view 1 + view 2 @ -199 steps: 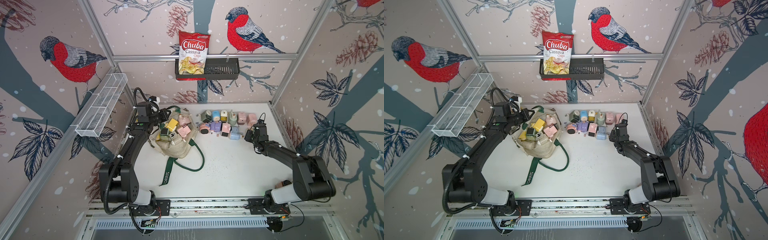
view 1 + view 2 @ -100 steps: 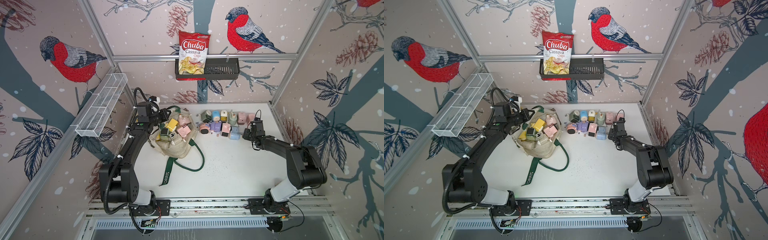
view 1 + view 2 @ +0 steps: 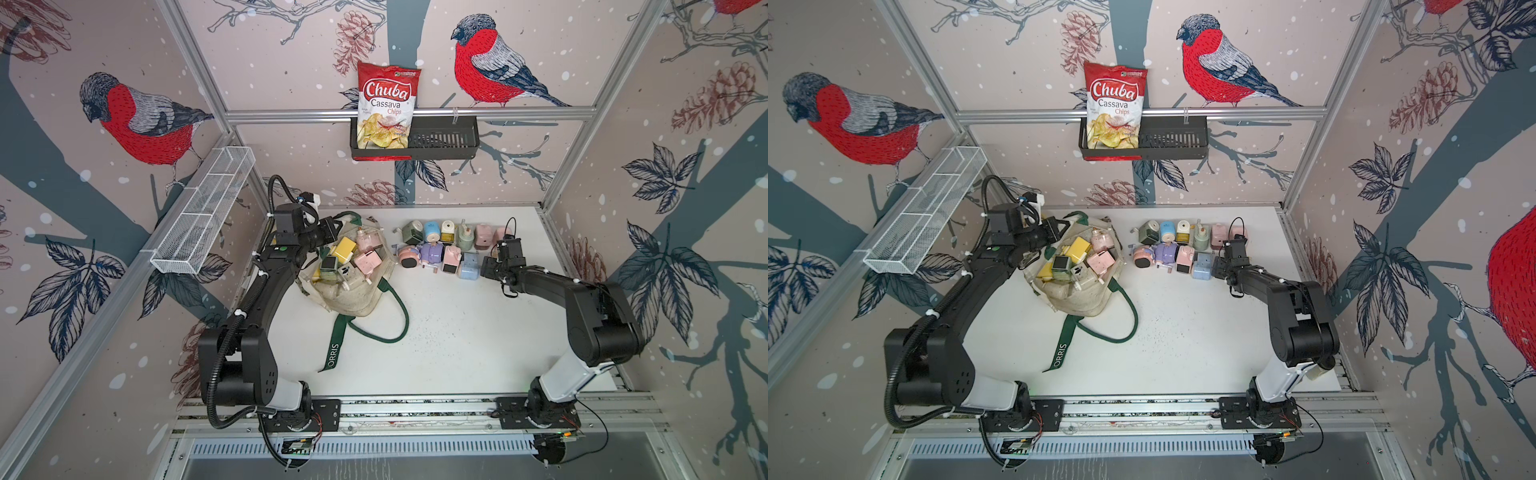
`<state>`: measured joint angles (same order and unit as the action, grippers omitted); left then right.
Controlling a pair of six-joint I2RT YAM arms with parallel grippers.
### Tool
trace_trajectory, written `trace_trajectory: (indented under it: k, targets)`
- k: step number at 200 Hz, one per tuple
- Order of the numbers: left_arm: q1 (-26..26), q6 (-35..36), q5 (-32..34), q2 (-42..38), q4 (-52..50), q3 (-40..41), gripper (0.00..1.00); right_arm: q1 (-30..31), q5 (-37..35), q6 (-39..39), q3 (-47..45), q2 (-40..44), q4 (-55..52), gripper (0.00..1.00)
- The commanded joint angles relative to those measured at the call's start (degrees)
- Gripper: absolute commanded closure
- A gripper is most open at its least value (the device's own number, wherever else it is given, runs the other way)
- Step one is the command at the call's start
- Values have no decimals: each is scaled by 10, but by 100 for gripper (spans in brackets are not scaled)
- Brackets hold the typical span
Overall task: Take out the pencil sharpeners from the tote bags
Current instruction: Place the pencil sharpener at the center of the board.
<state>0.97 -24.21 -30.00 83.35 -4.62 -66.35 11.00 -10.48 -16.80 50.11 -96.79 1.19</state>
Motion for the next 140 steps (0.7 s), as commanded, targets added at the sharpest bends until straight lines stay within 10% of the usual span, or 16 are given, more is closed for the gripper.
trace_trajectory:
  k: [1, 140]
  targets:
    - [2, -3, 1, -2, 5, -2, 100, 2, 0, -3, -6, 8, -8, 20]
    - [2, -1, 6, -4, 3, -3, 100, 70, -7, -7, -86, 245, 50, 16]
